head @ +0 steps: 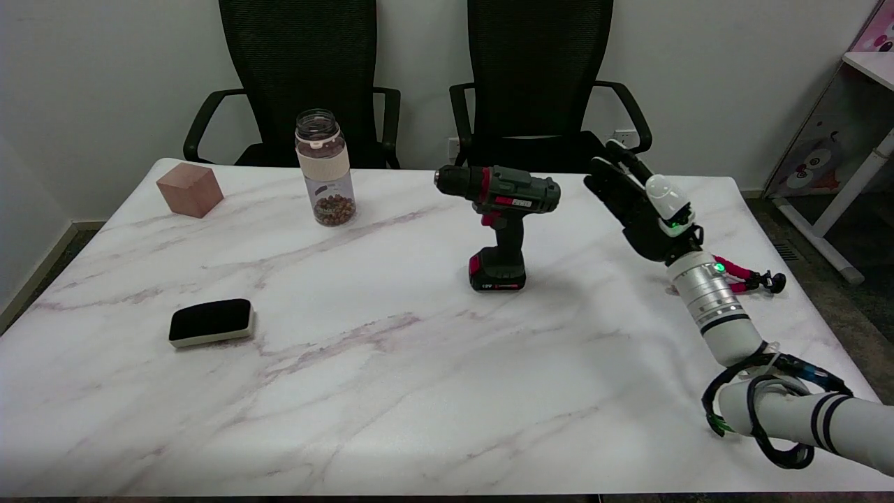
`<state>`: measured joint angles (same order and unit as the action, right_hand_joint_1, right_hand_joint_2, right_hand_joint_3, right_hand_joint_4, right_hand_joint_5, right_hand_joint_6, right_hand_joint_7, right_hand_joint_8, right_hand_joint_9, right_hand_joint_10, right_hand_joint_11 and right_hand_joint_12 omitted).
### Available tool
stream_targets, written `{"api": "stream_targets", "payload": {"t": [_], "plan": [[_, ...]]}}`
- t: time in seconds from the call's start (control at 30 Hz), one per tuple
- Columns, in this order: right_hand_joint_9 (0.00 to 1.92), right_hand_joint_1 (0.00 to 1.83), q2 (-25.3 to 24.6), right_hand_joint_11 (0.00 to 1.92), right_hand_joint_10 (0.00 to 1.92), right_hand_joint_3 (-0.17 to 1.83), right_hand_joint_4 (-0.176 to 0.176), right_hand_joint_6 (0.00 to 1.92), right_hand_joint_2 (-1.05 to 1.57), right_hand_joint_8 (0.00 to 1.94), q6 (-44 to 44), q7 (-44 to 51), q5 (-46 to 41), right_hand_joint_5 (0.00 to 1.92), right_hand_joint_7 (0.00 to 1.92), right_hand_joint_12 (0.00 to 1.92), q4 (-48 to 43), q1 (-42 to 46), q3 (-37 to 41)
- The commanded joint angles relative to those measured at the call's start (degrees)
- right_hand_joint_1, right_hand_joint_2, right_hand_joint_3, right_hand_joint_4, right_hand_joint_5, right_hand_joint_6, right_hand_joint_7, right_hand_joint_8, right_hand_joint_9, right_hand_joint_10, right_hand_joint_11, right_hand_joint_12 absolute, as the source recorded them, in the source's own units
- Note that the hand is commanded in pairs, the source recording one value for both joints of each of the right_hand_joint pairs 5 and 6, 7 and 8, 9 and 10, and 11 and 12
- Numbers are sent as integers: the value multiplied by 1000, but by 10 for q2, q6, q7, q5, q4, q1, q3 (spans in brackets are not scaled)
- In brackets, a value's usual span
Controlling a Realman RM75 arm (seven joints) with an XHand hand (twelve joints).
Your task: Pick up the power screwdriver.
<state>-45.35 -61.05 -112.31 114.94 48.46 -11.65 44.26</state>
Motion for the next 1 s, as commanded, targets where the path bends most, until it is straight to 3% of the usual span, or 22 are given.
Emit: {"api": "stream_targets", "payload": {"t": [0.03, 1.0], "plan": [[271, 908, -46, 298, 271, 864, 152, 453, -57, 453, 37, 2, 40, 453, 453, 298, -34, -52, -39], [280, 910, -90, 323, 280, 905, 176, 447, -99, 447, 94, 4, 131, 447, 447, 323, -100, -108, -71]]}}
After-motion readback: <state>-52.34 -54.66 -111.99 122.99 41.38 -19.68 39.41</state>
